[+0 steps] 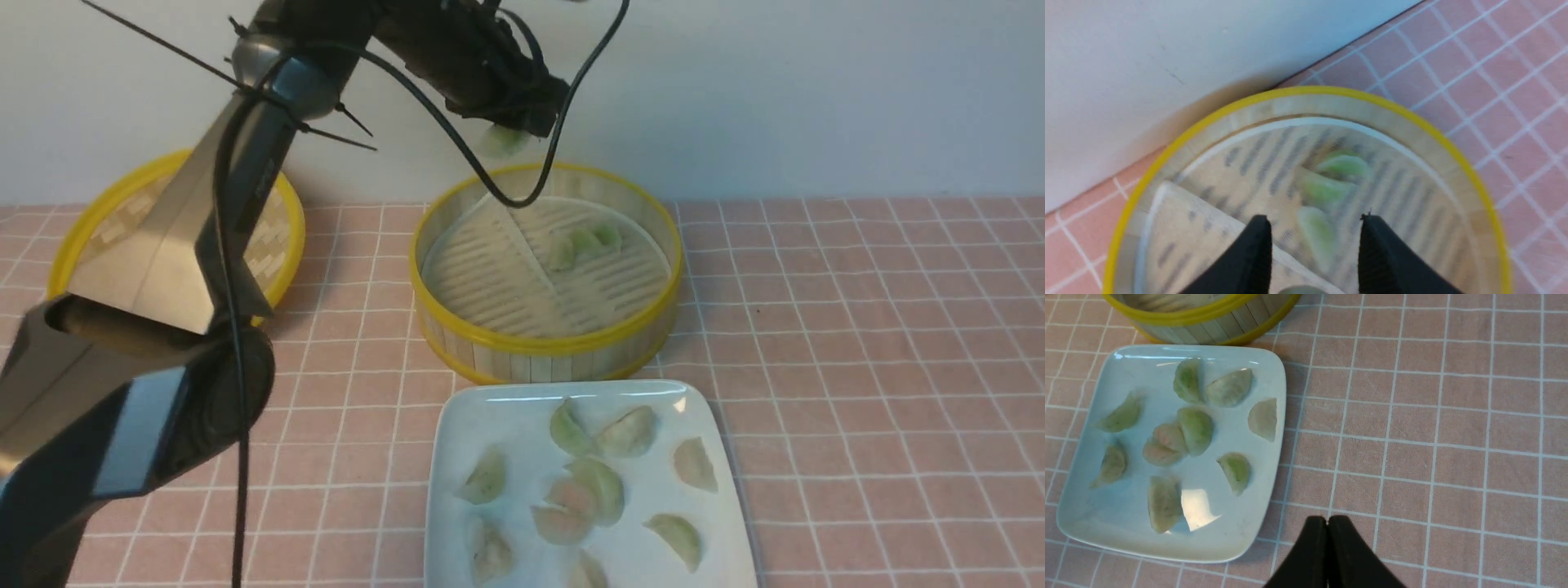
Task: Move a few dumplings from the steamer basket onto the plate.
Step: Use the left arm to put the dumpling into the plate, then use the right arm to grab a dumpling from inside the steamer
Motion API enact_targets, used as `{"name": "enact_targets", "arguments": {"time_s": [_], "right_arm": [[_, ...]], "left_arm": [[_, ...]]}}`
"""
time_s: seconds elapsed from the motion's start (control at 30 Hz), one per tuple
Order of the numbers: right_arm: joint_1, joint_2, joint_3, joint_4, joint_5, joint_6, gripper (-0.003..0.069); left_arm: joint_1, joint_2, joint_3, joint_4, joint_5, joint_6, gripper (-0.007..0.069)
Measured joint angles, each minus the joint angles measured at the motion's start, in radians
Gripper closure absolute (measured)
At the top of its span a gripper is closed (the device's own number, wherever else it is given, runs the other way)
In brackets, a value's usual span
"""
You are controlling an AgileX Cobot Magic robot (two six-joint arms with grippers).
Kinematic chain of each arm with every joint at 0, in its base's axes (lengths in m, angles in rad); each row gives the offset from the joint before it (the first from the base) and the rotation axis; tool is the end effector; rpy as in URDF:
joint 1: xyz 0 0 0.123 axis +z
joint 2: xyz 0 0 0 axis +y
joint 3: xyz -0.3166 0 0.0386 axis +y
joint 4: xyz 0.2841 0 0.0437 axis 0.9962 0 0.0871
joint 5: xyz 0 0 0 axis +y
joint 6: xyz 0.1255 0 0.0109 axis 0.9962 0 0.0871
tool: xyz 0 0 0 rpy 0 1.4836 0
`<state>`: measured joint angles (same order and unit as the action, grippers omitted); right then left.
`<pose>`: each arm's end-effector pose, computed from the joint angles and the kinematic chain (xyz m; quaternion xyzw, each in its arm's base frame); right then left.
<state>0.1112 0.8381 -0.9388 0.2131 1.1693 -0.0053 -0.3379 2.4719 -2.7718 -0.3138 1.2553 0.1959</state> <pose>0.1609 0.0427 0.3540 -0.0441 0.9505 0.1209 0.2828 0.5631 -0.2370 0.3242 0.2500 0.8931 -0.1799 0.3280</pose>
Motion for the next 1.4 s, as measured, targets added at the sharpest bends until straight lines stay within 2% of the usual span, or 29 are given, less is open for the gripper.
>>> {"name": "enact_targets", "arguments": {"time_s": [0.17,0.2,0.33,0.43,0.57,0.8,0.87,1.07,1.13,1.2,1.23,1.27,1.3,1.33,1.4], "right_arm": [[0.000,0.000,0.000,-0.003,0.001,-0.011,0.0673],[0.000,0.000,0.000,-0.003,0.001,-0.012,0.0673],[0.000,0.000,0.000,-0.003,-0.007,-0.022,0.0673],[0.000,0.000,0.000,-0.003,-0.019,-0.032,0.0673],[0.000,0.001,0.000,0.004,-0.023,-0.036,0.0673],[0.000,0.028,-0.001,0.012,-0.021,-0.055,0.0673],[0.000,0.052,-0.002,0.013,-0.008,-0.074,0.0673],[0.000,0.164,-0.024,0.060,0.024,-0.132,0.0673],[0.000,0.207,-0.065,0.090,0.027,-0.155,0.0673],[0.001,0.250,-0.121,0.117,0.028,-0.177,0.0673],[0.005,0.280,-0.157,0.130,0.028,-0.191,0.0673],[0.008,0.301,-0.172,0.133,0.028,-0.197,0.0673],[0.012,0.323,-0.203,0.137,0.028,-0.209,0.0673],[0.036,0.400,-0.267,0.140,0.026,-0.227,0.0673],[0.071,0.500,-0.352,0.140,0.026,-0.239,0.0673]], "left_arm": [[-0.036,-0.251,0.376,0.014,-0.006,0.000,0.0376],[-0.060,-0.369,0.585,0.020,-0.006,0.002,0.0376],[-0.110,-0.509,0.896,0.024,-0.012,0.015,0.0376],[-0.183,-0.574,1.155,0.025,-0.113,0.018,0.0376],[-0.247,-0.567,1.306,0.024,-0.224,0.020,0.0376],[-0.284,-0.489,1.338,0.023,-0.317,0.020,0.0376],[-0.284,-0.478,1.339,0.023,-0.322,0.020,0.0340],[-0.284,-0.476,1.316,0.027,-0.320,0.016,0.0046],[-0.284,-0.476,1.286,0.030,-0.308,0.012,0.0016],[-0.283,-0.482,1.239,0.054,-0.265,-0.008,0.0053],[-0.281,-0.491,1.214,0.076,-0.239,-0.024,0.0106],[-0.281,-0.493,1.210,0.081,-0.234,-0.024,0.0106],[-0.275,-0.508,1.188,0.106,-0.211,-0.044,0.0199],[-0.260,-0.543,1.161,0.149,-0.184,-0.078,0.0364],[-0.229,-0.594,1.145,0.180,-0.170,-0.106,0.0533]]}}
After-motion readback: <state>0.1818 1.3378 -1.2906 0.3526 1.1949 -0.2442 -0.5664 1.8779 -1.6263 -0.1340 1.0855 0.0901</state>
